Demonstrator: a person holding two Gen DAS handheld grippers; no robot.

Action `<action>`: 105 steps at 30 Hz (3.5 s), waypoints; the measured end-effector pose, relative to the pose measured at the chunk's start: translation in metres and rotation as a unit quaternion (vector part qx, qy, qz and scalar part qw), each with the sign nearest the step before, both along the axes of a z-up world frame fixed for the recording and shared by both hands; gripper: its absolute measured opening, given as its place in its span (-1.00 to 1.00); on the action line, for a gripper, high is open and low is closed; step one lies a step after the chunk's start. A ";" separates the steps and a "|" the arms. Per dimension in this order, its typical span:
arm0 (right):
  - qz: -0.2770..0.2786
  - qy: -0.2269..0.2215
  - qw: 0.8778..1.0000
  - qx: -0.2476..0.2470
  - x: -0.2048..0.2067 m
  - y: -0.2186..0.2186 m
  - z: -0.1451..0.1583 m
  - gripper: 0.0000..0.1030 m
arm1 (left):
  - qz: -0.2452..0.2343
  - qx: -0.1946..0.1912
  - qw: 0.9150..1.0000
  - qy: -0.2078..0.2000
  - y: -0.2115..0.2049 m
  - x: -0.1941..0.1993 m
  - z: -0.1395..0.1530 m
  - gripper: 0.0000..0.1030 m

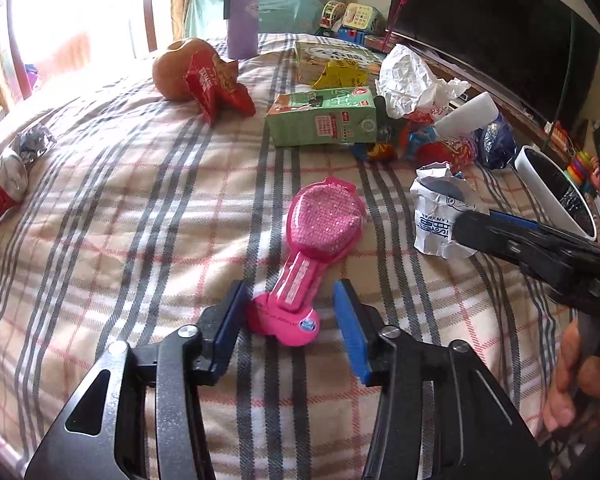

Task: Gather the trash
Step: 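Grasp the pink hairbrush with the left tool while the right tool grasps crumpled paper, then carry the pink hairbrush and crumpled paper with both tools over the bin, then open both tools to drop the hairbrush and paper into the bin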

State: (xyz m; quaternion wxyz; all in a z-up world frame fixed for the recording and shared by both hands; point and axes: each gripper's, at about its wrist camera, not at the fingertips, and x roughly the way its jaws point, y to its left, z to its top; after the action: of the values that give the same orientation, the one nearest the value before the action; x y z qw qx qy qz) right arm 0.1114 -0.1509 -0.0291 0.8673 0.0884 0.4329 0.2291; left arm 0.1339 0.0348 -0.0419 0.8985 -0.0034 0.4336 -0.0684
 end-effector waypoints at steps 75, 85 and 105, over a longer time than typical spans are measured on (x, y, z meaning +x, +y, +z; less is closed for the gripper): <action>-0.213 -0.037 0.976 -0.014 -0.033 -0.267 0.043 -0.73 | -0.245 0.014 0.969 -0.039 -0.275 0.033 0.062 -0.59; -0.220 -0.024 0.975 -0.019 -0.021 -0.286 0.038 -0.73 | -0.266 0.016 0.964 -0.026 -0.307 0.054 0.063 -0.59; -0.226 -0.001 0.974 -0.007 -0.021 -0.298 0.034 0.02 | -0.251 0.007 0.968 -0.009 -0.306 0.065 0.051 0.12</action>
State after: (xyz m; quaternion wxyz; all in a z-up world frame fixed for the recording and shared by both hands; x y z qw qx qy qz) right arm 0.0909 -0.4486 0.0045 0.8979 0.1779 0.4020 0.0239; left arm 0.1987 -0.2716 0.0088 0.8566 0.1128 0.4126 -0.2886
